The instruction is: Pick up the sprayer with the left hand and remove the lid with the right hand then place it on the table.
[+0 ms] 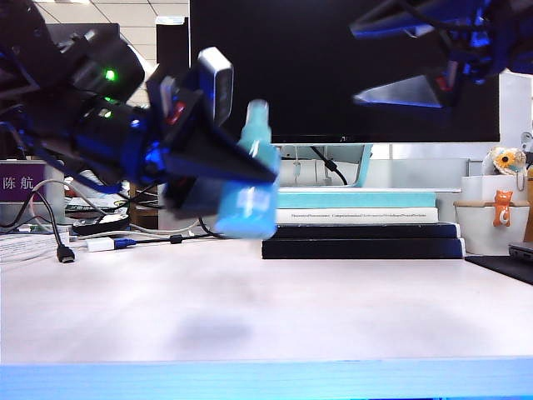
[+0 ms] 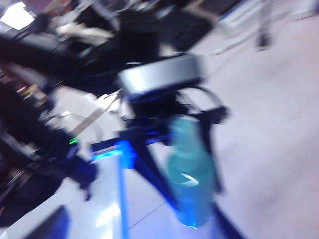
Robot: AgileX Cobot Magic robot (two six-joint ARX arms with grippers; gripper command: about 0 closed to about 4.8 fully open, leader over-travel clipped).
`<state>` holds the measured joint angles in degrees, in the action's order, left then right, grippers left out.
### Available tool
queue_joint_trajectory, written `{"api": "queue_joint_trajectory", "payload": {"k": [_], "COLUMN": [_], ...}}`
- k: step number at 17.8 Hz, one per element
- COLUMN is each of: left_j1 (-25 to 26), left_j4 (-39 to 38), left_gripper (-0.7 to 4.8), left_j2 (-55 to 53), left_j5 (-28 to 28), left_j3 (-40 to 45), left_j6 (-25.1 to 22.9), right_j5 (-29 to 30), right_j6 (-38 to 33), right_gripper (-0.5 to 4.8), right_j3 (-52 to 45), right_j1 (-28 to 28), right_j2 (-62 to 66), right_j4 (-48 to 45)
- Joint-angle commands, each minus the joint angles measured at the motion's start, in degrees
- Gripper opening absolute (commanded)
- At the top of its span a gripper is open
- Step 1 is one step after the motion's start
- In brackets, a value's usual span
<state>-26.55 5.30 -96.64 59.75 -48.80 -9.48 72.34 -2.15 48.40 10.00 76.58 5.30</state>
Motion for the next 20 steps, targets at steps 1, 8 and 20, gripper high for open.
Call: {"api": "queue_joint_trajectory", "payload": {"k": [1,8,20], "left_j1": [-1.6,-7.8,-13.1], "left_j4": [-1.8,3.1,10.4], "left_gripper": [2.06,2.06,2.05], "left_j2": [0.3,0.2,0.2], "left_j5": [4.2,7.9,0.8], "left_j3": [-0.9,-4.7,-4.7], "left_j6": [-1.4,4.1,9.0], "right_j5": [1.1,0.5,-15.9], "right_j6": [-0.4,-0.8,-4.0], "right_gripper": [3.56,3.55,-0.06], "right_j3": [0.2,0.2,0.2], "right_j1": [4.1,7.1,7.1], "right_j2": [-0.2,-0.2,-0.2], "right_j4": [-1.1,-2.7,-16.1]}}
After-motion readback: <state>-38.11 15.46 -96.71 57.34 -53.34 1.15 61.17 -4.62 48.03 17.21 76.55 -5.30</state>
